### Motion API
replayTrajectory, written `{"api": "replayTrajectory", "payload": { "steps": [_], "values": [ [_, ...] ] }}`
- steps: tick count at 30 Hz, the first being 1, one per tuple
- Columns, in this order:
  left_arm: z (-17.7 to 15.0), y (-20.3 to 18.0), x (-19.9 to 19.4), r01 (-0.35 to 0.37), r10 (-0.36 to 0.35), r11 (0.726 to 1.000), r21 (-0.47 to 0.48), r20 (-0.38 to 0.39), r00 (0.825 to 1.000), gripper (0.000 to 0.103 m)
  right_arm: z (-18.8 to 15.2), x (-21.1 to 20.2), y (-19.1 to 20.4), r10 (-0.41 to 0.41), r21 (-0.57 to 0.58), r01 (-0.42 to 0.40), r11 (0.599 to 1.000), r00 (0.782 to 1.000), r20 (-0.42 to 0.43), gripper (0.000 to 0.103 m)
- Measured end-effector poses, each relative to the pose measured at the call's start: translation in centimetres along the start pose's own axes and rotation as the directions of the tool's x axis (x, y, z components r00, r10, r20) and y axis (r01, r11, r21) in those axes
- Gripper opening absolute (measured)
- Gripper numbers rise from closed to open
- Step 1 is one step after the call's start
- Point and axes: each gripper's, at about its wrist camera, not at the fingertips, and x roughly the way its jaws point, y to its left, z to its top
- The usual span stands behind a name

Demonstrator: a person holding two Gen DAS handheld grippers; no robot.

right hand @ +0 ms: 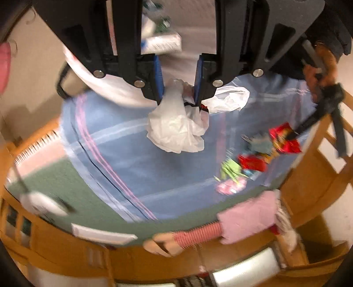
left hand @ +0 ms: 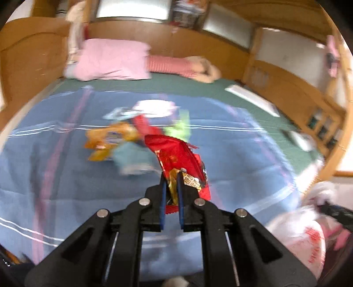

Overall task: Collect trash
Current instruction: 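Carry the wrapper and grey cloth to the basket and open both grippers, then reach the right gripper past the red cigarette box and grasp the blue face mask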

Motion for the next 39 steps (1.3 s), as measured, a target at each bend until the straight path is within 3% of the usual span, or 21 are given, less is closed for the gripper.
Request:
{"api": "replayTrajectory", "payload": {
  "steps": [3, 5, 7, 9, 10, 11, 14, 18, 20, 21, 22, 24, 25, 27, 29, 31, 33, 35, 36, 37, 39],
  "values": [
    [-1.6, -3.0, -0.5, 0.172, -0.172, 0.985, -0.007, -0.060, 0.983, 0.010, -2.3, 0.2, -2.7, -0.013, 0.055, 0.017, 0.998, 0.997, -0.080, 0.025],
    [-2.7, -5.1, -0.3, 0.290, -0.289, 0.957, -0.008, -0.118, 0.950, 0.010, -4.2, 0.9, -4.2, -0.027, 0.088, 0.041, 0.995, 0.988, -0.153, 0.025],
    [-3.5, -7.2, -0.3, 0.325, -0.313, 0.944, 0.058, -0.152, 0.938, 0.010, -5.7, 2.0, -4.9, -0.076, 0.090, 0.100, 0.991, 0.967, -0.242, 0.026],
    [-4.3, -9.0, -0.3, 0.333, -0.309, 0.934, 0.126, -0.182, 0.934, 0.010, -7.0, 2.7, -5.7, -0.115, 0.103, 0.154, 0.983, 0.942, -0.315, 0.030],
    [-4.7, -9.7, -0.3, 0.352, -0.321, 0.925, 0.142, -0.204, 0.925, 0.010, -7.2, 2.6, -6.1, -0.108, 0.122, 0.155, 0.980, 0.941, -0.322, 0.036],
    [-5.1, -10.3, -0.2, 0.373, -0.337, 0.916, 0.145, -0.226, 0.914, 0.010, -7.1, 2.0, -6.6, -0.087, 0.161, 0.143, 0.977, 0.947, -0.311, 0.045],
    [-6.7, -11.9, 0.5, 0.448, -0.394, 0.883, 0.140, -0.300, 0.869, 0.010, -5.9, -0.6, -7.5, -0.059, 0.234, 0.106, 0.966, 0.978, -0.200, 0.055],
    [-9.1, -14.9, 0.7, 0.491, -0.386, 0.835, 0.247, -0.374, 0.843, 0.012, -3.8, -4.0, -7.5, -0.110, 0.250, 0.110, 0.962, 0.994, -0.013, 0.060],
    [-10.0, -15.7, 0.6, 0.499, -0.371, 0.817, 0.290, -0.398, 0.839, 0.030, -3.3, -4.4, -7.6, -0.100, 0.270, 0.090, 0.959, 0.995, 0.025, 0.060],
    [-10.4, -16.0, 0.5, 0.482, -0.346, 0.813, 0.327, -0.394, 0.851, 0.048, -3.0, -4.3, -7.8, -0.093, 0.279, 0.081, 0.957, 0.995, 0.030, 0.060],
    [-10.5, -16.1, 0.1, 0.463, -0.327, 0.813, 0.353, -0.381, 0.865, 0.056, -2.9, -4.2, -7.8, -0.088, 0.287, 0.074, 0.955, 0.996, 0.034, 0.060],
    [-10.0, -15.8, -0.4, 0.414, -0.290, 0.816, 0.402, -0.335, 0.897, 0.061, -2.8, -4.0, -7.3, -0.101, 0.284, 0.087, 0.955, 0.994, 0.033, 0.060],
    [-9.3, -15.3, -0.8, 0.386, -0.275, 0.824, 0.414, -0.304, 0.912, 0.069, -2.7, -3.9, -7.2, -0.112, 0.276, 0.099, 0.956, 0.993, 0.031, 0.060],
    [-7.3, -13.7, -1.3, 0.308, -0.237, 0.854, 0.418, -0.215, 0.947, 0.078, -2.2, -3.2, -6.3, -0.126, 0.254, 0.114, 0.960, 0.992, 0.030, 0.060],
    [-4.7, -10.9, -1.9, 0.175, -0.151, 0.899, 0.401, -0.091, 0.984, 0.081, -1.3, -2.6, -4.9, -0.117, 0.225, 0.106, 0.969, 0.992, 0.037, 0.060],
    [-2.0, -7.5, -1.7, 0.019, -0.020, 0.940, 0.341, 0.001, 1.000, 0.084, -0.2, -1.5, -3.2, -0.101, 0.190, 0.091, 0.978, 0.994, 0.048, 0.060],
    [0.7, -3.7, -0.9, -0.127, 0.122, 0.960, 0.249, 0.035, 0.992, 0.084, 1.3, -0.1, -1.5, -0.073, 0.160, 0.062, 0.985, 0.995, 0.063, 0.060],
    [3.0, 2.0, -0.1, -0.276, 0.274, 0.959, 0.071, 0.031, 0.961, 0.084, 3.4, 2.1, 1.1, -0.041, 0.117, 0.032, 0.993, 0.996, 0.080, 0.060],
    [3.6, 4.6, 0.3, -0.336, 0.337, 0.941, -0.023, 0.007, 0.942, 0.084, 4.1, 3.0, 2.3, -0.028, 0.099, 0.019, 0.995, 0.996, 0.085, 0.060],
    [4.0, 8.1, 0.7, -0.402, 0.400, 0.904, -0.146, -0.043, 0.915, 0.084, 5.2, 4.4, 4.1, 0.000, 0.071, -0.006, 0.997, 0.996, 0.087, 0.060],
    [3.4, 13.4, 1.2, -0.499, 0.469, 0.798, -0.338, -0.172, 0.866, 0.084, 6.8, 7.2, 7.4, 0.055, 0.025, -0.057, 0.998, 0.996, 0.071, 0.060]
  ]
}}
